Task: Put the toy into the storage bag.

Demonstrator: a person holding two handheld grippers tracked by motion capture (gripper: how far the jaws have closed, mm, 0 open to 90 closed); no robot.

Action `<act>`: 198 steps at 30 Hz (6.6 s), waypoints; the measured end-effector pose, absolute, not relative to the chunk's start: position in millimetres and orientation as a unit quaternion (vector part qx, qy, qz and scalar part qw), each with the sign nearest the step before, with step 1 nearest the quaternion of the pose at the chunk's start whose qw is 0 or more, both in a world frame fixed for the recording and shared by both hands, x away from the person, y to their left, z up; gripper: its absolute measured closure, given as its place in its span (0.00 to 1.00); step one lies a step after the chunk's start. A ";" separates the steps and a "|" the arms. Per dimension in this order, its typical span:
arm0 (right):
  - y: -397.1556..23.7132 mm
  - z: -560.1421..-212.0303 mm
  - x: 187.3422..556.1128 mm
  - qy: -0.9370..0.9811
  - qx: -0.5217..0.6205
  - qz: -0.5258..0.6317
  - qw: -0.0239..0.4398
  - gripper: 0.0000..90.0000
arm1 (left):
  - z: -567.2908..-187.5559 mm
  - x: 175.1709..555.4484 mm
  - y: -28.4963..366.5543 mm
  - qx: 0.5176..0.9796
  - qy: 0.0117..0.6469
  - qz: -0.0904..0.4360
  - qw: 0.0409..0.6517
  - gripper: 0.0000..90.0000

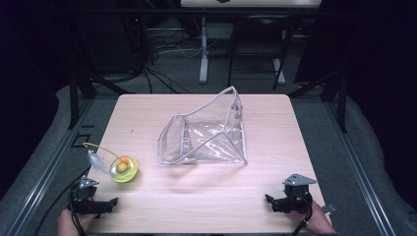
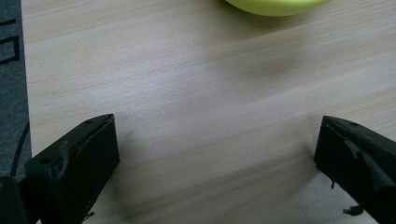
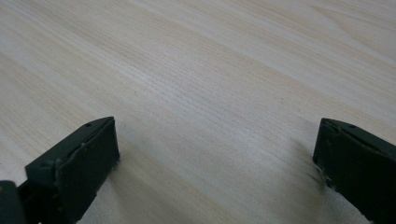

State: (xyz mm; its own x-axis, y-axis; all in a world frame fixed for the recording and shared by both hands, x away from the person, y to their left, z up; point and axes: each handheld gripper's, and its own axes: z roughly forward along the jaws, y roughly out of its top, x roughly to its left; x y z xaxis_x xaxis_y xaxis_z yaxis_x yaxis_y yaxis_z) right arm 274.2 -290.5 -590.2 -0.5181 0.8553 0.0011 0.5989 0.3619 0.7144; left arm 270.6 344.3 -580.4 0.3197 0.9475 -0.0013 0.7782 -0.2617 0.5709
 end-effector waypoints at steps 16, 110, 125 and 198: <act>-290.5 -590.2 274.2 0.803 0.453 0.338 0.189 0.00 | -576.3 272.5 343.6 0.784 0.549 0.155 0.243 0.00; -290.7 -593.0 275.0 0.801 0.440 0.365 0.178 0.00 | -461.5 304.7 300.8 0.717 0.489 0.246 0.432 0.83; -290.7 -593.0 274.9 0.801 0.440 0.365 0.178 0.00 | -457.2 308.9 301.9 0.734 0.471 0.240 0.426 0.98; -290.8 -593.0 275.0 0.801 0.439 0.365 0.179 0.00 | -387.1 317.5 272.8 0.778 0.395 0.221 0.436 0.98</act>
